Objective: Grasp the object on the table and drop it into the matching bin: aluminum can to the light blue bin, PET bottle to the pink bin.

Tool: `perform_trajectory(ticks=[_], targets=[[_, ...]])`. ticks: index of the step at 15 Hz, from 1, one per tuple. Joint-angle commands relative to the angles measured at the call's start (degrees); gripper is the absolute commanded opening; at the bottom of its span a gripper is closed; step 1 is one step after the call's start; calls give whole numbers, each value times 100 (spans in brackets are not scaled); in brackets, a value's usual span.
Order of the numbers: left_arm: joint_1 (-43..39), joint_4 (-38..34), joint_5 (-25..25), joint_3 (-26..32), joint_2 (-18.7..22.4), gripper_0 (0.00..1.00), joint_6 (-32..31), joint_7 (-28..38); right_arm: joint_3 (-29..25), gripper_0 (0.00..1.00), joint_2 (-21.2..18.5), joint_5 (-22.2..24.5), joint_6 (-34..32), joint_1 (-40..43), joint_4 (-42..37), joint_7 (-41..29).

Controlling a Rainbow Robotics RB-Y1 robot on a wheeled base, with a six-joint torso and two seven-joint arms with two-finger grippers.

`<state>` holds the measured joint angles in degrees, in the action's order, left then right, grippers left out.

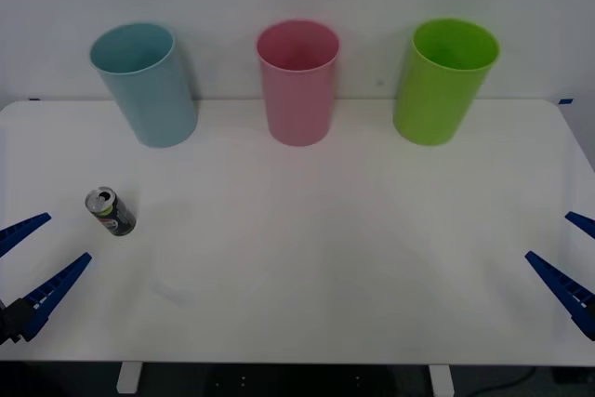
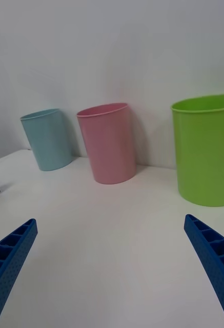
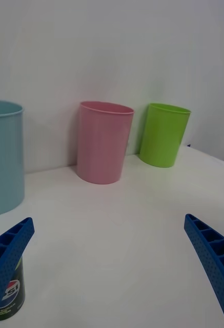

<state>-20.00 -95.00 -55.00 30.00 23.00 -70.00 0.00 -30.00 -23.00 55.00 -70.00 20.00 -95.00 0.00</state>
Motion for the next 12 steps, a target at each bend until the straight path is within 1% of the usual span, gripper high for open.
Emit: perform_trajectory(ticks=[1,2,3,5,7,9,12], targets=[[0,0,0,0,0,100,0,0,0,100,0,0,0,0,0,0],[0,0,0,0,0,100,0,0,0,100,0,0,0,0,0,0],[-13,78,16,-29,-199,100,-14,-9,0,100,0,0,0,0,0,0],[-13,34,148,-100,-217,100,4,-18,0,100,0,0,0,0,0,0],[5,43,148,-100,-217,100,109,-26,0,100,0,0,0,0,0,0],[-4,52,121,-64,-226,100,312,-53,0,100,0,0,0,0,0,0],[-65,52,-63,-100,-217,100,839,-149,0,100,0,0,0,0,0,0]])
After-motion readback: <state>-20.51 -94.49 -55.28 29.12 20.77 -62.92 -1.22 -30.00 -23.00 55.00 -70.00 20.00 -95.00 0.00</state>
